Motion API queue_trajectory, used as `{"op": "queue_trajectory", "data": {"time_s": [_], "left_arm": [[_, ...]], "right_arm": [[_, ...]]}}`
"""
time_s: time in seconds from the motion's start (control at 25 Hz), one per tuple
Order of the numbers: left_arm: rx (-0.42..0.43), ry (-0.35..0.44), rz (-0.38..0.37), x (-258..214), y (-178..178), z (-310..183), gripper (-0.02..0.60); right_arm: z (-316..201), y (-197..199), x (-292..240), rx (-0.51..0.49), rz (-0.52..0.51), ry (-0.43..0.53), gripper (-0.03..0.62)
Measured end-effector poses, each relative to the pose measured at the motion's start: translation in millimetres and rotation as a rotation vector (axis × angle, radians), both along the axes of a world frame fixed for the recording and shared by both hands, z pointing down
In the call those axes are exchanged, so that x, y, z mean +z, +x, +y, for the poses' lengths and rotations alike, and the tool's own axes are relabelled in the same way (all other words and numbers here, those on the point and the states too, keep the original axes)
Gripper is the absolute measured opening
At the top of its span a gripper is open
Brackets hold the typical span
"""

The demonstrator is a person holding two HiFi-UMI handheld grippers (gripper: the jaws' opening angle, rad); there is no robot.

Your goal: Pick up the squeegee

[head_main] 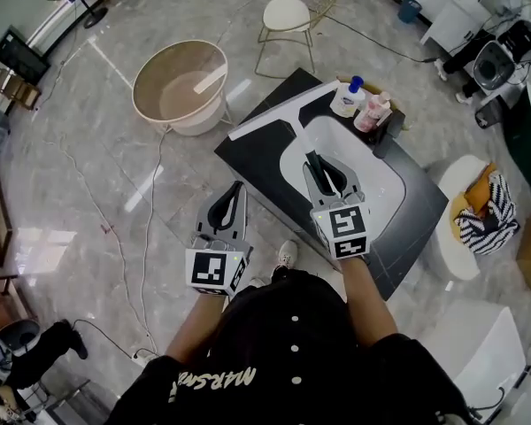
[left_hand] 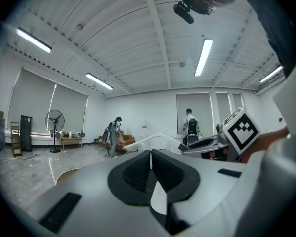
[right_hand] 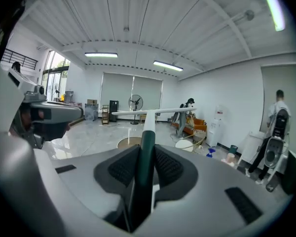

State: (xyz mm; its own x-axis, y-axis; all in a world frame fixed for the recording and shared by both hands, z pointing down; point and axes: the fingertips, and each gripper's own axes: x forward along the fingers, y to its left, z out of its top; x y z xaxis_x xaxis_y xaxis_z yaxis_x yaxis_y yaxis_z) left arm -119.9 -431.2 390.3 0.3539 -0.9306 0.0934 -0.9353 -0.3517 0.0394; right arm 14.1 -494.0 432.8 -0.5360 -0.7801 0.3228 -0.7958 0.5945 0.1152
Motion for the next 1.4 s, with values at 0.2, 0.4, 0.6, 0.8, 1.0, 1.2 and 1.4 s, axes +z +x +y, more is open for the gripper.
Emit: {"op": "queue_trajectory", "data": {"time_s": [0.2,0.4,0.6,0.8,1.0,1.2,1.4], "left_arm": [[-0.005,0.067,0.013,-29.9,-2.8,-5.9,0.018],[0.009,0.108,0.014,-47.0,-3.4,-1.5,0.018],[0.03,0.135,0.004,-59.3,1.7,0.8,0.018],[0.047,0.153,-0.012,-65.8,9.6,7.0,0.018],[0.056,0.161,-0.033,-68.0,15.6,15.4,0.018],[0.054,0.176,-0.035,-73.6,16.7,19.3,0.018],[0.048,0.174,-0.036,-71.5,20.6,21.7,0.018]], "right_arm": [[15.7,13.1,-46.5,0.036,-0.076,0.095,0.089],[32.4,24.7,-74.9,0.07,-0.155,0.164,0.089],[42.3,44.0,-94.0,0.116,-0.195,0.218,0.089],[49.2,57.6,-100.0,0.154,-0.222,0.242,0.089],[55.0,57.8,-100.7,0.151,-0.223,0.254,0.089],[59.1,56.2,-99.3,0.145,-0.222,0.246,0.089],[61.2,59.6,-98.2,0.144,-0.218,0.249,0.089]]}}
